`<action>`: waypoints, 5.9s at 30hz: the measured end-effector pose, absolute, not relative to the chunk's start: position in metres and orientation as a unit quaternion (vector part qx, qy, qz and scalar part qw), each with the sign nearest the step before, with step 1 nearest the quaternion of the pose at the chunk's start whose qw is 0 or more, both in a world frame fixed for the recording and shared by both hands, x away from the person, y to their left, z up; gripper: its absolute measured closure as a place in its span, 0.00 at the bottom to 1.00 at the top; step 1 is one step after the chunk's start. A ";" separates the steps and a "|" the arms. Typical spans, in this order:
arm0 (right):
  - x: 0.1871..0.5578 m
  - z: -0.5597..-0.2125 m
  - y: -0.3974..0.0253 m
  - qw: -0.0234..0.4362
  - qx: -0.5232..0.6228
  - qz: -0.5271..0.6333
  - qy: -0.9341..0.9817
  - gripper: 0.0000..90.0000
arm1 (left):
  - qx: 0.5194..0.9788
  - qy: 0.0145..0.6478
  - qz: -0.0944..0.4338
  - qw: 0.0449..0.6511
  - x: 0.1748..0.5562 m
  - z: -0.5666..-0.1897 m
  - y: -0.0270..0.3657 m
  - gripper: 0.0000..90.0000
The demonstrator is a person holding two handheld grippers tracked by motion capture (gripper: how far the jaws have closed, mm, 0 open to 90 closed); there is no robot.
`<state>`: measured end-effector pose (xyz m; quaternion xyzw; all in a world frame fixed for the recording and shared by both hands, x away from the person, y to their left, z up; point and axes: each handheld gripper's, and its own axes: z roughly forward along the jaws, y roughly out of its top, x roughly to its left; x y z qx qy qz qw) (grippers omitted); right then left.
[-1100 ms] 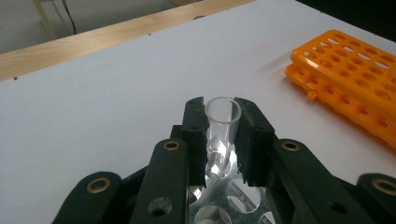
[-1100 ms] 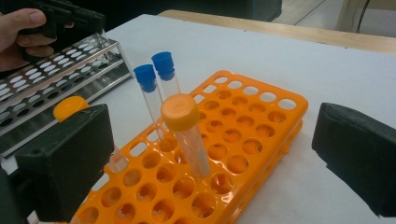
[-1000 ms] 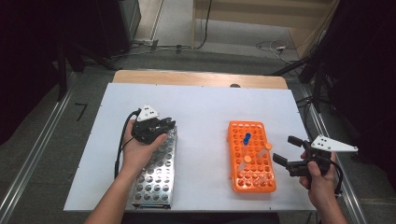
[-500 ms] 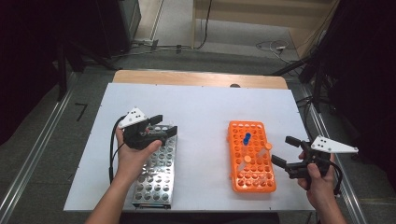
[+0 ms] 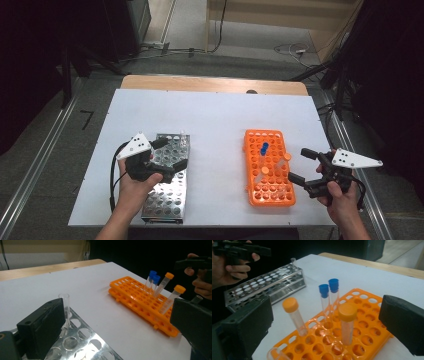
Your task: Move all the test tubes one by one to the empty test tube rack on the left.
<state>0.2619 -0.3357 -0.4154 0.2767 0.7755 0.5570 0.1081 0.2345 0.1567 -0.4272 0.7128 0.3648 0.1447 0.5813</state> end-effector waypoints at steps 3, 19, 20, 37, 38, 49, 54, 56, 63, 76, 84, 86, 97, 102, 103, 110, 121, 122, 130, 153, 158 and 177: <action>0.260 -0.414 -0.335 0.097 0.262 0.561 0.779 0.08 | 0.717 0.364 0.149 0.576 0.228 -0.428 0.157 0.00; 0.253 -0.417 -0.323 0.052 0.175 0.558 0.809 0.41 | 0.717 0.372 0.148 0.571 0.227 -0.430 0.159 0.00; 0.253 -0.417 -0.323 0.046 0.168 0.556 0.813 0.42 | 0.717 0.372 0.146 0.571 0.227 -0.430 0.159 0.00; 0.255 -0.454 -0.330 -0.010 0.133 0.485 0.864 0.57 | 0.720 0.373 0.146 0.567 0.228 -0.433 0.157 0.00; 0.256 -0.456 -0.330 -0.013 0.134 0.484 0.865 0.58 | 0.719 0.374 0.146 0.567 0.228 -0.433 0.157 0.00; 0.260 -0.475 -0.321 -0.020 0.118 0.445 0.888 0.72 | 0.721 0.375 0.145 0.565 0.229 -0.434 0.156 0.00; 0.263 -0.477 -0.322 -0.012 0.123 0.451 0.884 0.80 | 0.721 0.375 0.145 0.563 0.229 -0.434 0.155 0.00; 0.264 -0.477 -0.322 -0.014 0.122 0.452 0.883 0.81 | 0.722 0.375 0.144 0.564 0.229 -0.434 0.155 0.00; 0.264 -0.471 -0.323 -0.012 0.125 0.461 0.879 0.82 | 0.723 0.373 0.147 0.563 0.229 -0.434 0.153 0.00; 0.256 -0.442 -0.321 0.008 0.145 0.494 0.857 0.82 | 0.725 0.360 0.146 0.569 0.226 -0.430 0.145 0.00; 0.248 -0.429 -0.303 0.008 0.147 0.505 0.851 0.82 | 0.732 0.343 0.141 0.572 0.223 -0.425 0.131 0.01; 0.247 -0.427 -0.297 0.009 0.148 0.507 0.849 0.82 | 0.732 0.338 0.140 0.574 0.221 -0.423 0.127 0.01; 0.241 -0.425 -0.268 0.007 0.158 0.519 0.840 0.82 | 0.745 0.303 0.120 0.582 0.215 -0.417 0.098 0.03; 0.241 -0.429 -0.255 -0.001 0.161 0.515 0.842 0.82 | 0.751 0.283 0.107 0.586 0.213 -0.414 0.084 0.05; 0.241 -0.430 -0.252 -0.004 0.160 0.514 0.843 0.82 | 0.752 0.280 0.106 0.588 0.213 -0.414 0.082 0.06; 0.241 -0.433 -0.238 -0.012 0.157 0.509 0.846 0.82 | 0.761 0.251 0.082 0.592 0.213 -0.413 0.061 0.17; 0.238 -0.437 -0.219 -0.021 0.143 0.500 0.854 0.82 | 0.784 0.211 0.051 0.582 0.211 -0.416 0.029 0.54; 0.238 -0.437 -0.217 -0.021 0.142 0.501 0.854 0.82 | 0.785 0.209 0.051 0.580 0.211 -0.417 0.028 0.57; 0.235 -0.438 -0.210 -0.027 0.137 0.497 0.856 0.82 | 0.794 0.197 0.041 0.573 0.212 -0.420 0.023 0.77; 0.234 -0.438 -0.207 -0.036 0.143 0.505 0.850 0.63 | 0.794 0.197 0.074 0.570 0.211 -0.417 0.028 0.85; 0.235 -0.434 -0.215 -0.036 0.151 0.517 0.842 0.37 | 0.787 0.209 0.085 0.574 0.213 -0.414 0.037 0.85; 0.239 -0.410 -0.256 -0.001 0.173 0.570 0.803 0.00 | 0.760 0.258 0.131 0.581 0.229 -0.403 0.079 0.85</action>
